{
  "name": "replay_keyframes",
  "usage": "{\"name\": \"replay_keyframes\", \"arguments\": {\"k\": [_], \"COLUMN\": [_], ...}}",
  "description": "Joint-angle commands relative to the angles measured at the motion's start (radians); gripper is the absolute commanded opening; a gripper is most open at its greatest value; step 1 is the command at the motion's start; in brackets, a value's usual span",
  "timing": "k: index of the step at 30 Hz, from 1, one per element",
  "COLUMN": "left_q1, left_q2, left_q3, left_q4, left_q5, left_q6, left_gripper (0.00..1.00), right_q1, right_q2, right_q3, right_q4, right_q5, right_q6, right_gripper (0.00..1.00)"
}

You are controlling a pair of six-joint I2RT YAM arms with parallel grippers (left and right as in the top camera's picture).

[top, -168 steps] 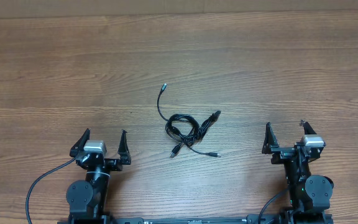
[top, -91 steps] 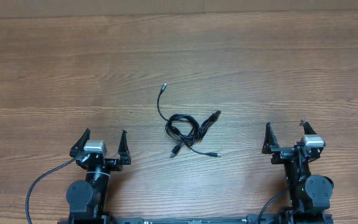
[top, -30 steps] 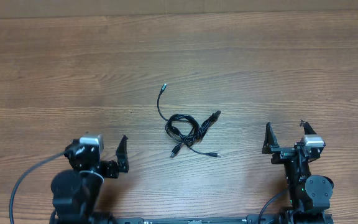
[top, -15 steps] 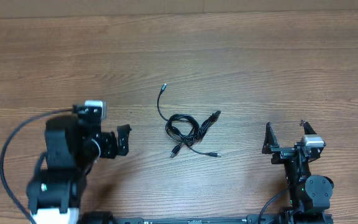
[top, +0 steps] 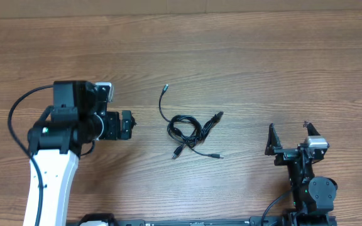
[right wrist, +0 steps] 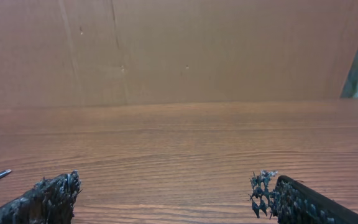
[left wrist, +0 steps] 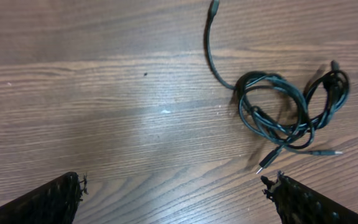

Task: Untangle cables
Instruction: 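Move the left gripper forward toward the tangled black cable bundle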

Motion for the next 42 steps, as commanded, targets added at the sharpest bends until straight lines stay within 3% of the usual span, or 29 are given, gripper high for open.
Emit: {"name": "replay_keyframes", "arguments": {"k": [1,15,24,42], "left_q1": [0.004,0.004,-0.004,-0.233], "left_q2": [0.046,0.154,0.165,0.166], "left_q3": [0.023,0.023,0.023,0.023], "left_q4": [0.001,0.029,0.044,0.147], "left_q5": [0.018,0.021,0.130,0.060], "left_q6": [0.014,0.011,0.008,0.015], "left_gripper": [0.99,0.99,1.00,1.00], "right_q1": [-0.003,-0.003,-0.003,-0.003], "right_q2": [-0.011,-0.011,-0.011,-0.011], "right_q3": [-0.011,-0.011,-0.011,-0.011], "right_q4": [0.006,0.006,0.006,0.006], "right_q5": [-0.005,-0.005,-0.005,-0.005], "right_q6": [-0.005,-0.005,-0.005,-0.005], "right_gripper": [1.00,1.00,1.00,1.00]}}
